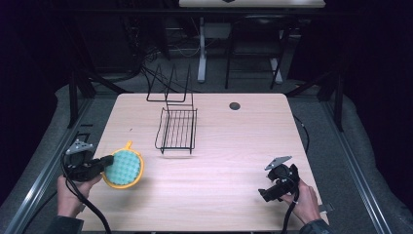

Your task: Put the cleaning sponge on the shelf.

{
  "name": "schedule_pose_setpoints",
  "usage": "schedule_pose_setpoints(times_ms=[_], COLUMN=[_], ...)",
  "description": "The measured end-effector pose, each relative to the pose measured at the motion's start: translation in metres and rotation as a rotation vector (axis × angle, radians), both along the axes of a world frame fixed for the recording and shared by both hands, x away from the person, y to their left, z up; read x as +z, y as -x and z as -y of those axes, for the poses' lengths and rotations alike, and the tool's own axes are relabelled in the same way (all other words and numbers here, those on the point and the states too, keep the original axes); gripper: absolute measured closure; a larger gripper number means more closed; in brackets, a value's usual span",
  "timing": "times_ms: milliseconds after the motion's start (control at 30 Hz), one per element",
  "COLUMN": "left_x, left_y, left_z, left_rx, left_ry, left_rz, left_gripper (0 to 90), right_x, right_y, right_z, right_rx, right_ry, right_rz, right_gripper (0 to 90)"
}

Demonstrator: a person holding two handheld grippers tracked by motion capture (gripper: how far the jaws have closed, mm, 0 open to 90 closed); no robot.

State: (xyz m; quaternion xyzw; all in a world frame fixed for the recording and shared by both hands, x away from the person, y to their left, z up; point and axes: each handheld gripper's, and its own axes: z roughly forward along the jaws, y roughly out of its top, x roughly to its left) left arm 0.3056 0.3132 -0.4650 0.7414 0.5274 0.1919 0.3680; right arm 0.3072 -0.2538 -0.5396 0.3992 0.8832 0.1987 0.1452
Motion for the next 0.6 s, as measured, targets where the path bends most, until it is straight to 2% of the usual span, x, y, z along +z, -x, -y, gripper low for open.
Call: schedule_pose_setpoints(times_ms=[233,600], left_x=[0.005,0.014], left_y=[-0.002,-0.011], left_z=[0.002,0.011], left_rx=[0.003,-0.022], left_ry=[0.010,0.020], left_rz=[0.019,0.038], left_gripper=[87.8,87.8], right_x=[-0.001,-0.002], right_y=[0.000,0.001], right_z=[-0.003,-0.004], right_rx=[0.005,0.013], right_ry=[0.010,0.027], right_rz=[0.006,0.009], right_gripper=[0.0,0.5])
